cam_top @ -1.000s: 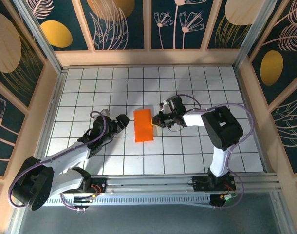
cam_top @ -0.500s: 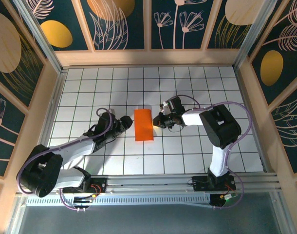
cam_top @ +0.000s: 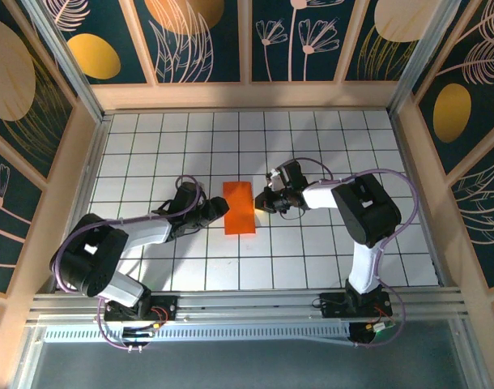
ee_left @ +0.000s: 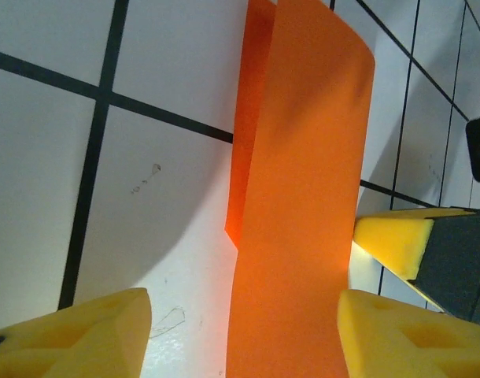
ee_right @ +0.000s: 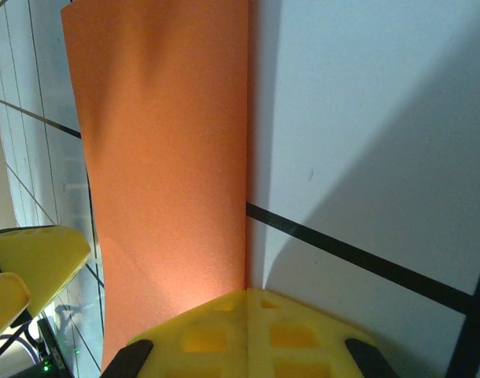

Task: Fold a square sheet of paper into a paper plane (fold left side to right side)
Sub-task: Third fold the triangle at the center of the table.

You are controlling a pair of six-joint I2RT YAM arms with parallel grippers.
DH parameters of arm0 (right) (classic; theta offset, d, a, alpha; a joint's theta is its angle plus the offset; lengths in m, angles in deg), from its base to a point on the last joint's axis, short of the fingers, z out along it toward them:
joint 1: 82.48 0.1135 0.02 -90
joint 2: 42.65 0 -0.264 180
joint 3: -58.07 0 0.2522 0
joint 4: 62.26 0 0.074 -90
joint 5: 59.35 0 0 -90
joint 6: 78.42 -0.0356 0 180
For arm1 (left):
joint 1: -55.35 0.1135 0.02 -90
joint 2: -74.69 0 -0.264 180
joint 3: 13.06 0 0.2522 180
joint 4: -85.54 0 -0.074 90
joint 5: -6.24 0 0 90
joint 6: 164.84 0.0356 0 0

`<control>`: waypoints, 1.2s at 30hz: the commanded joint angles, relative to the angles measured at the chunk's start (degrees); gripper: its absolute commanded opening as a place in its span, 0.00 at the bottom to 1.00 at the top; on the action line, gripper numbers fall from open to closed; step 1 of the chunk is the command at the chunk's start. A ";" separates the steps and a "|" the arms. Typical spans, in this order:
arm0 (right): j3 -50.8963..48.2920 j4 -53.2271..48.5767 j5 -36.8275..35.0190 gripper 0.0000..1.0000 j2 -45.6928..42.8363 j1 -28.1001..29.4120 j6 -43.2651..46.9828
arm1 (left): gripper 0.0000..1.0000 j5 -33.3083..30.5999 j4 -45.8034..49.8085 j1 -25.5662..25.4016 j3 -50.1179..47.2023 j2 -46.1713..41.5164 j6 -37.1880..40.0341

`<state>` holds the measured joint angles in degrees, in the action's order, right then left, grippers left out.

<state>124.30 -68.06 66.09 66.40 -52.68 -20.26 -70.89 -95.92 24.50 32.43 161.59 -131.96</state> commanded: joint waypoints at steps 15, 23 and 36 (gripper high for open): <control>0.66 -0.91 -1.95 0.00 1.50 0.69 1.14 | 0.47 5.68 -6.45 0.23 2.82 6.33 0.79; 0.55 -0.76 -1.92 0.00 1.38 0.82 1.16 | 0.39 5.77 -7.89 0.18 2.66 6.37 0.50; 1.15 -1.07 -3.82 0.00 -0.71 0.53 2.93 | 0.14 4.80 -6.66 0.21 2.09 4.62 0.27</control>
<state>124.30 -68.08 65.81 66.36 -52.63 -19.71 -66.17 -101.71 24.50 34.24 167.57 -131.77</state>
